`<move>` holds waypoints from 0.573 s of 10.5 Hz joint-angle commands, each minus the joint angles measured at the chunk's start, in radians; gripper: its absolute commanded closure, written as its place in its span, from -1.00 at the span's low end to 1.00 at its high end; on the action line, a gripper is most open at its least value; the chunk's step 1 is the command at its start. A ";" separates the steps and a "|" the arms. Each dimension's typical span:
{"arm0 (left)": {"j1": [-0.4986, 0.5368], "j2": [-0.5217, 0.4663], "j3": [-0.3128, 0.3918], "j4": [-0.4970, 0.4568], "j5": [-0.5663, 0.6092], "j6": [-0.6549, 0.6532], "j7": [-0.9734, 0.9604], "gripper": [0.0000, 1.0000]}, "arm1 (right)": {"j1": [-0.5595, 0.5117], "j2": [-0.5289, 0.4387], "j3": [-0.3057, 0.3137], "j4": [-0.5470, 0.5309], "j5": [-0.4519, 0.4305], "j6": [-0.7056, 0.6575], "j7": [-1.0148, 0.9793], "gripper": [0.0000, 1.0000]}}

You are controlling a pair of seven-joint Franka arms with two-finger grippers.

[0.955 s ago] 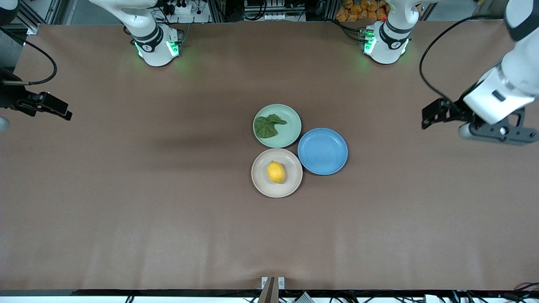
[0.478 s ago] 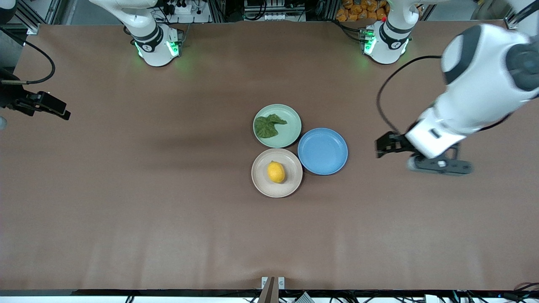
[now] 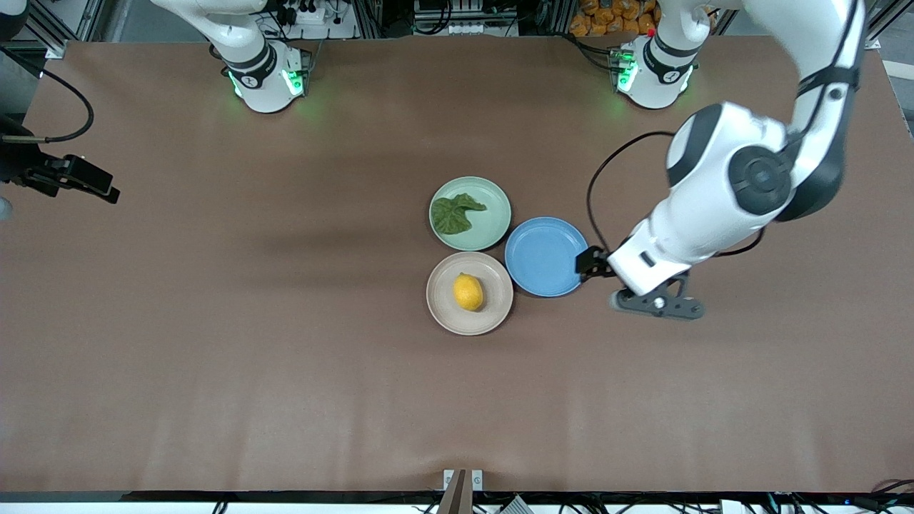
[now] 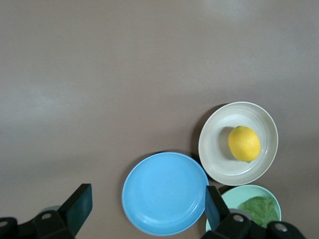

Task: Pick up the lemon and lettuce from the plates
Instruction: 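Move the left gripper over the lemon on the cream plate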

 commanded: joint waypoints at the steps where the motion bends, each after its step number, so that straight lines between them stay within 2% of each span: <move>1: -0.058 0.078 0.009 0.013 0.032 0.080 -0.053 -1.00 | -0.002 -0.012 0.005 -0.010 -0.010 -0.003 0.000 -1.00; 3: -0.093 0.129 0.013 0.015 0.042 0.139 -0.100 -1.00 | -0.002 -0.011 0.005 -0.010 -0.010 -0.003 0.001 -1.00; 6: -0.158 0.205 0.018 0.016 0.117 0.220 -0.203 -1.00 | 0.000 -0.011 0.005 -0.013 -0.008 -0.005 0.004 -1.00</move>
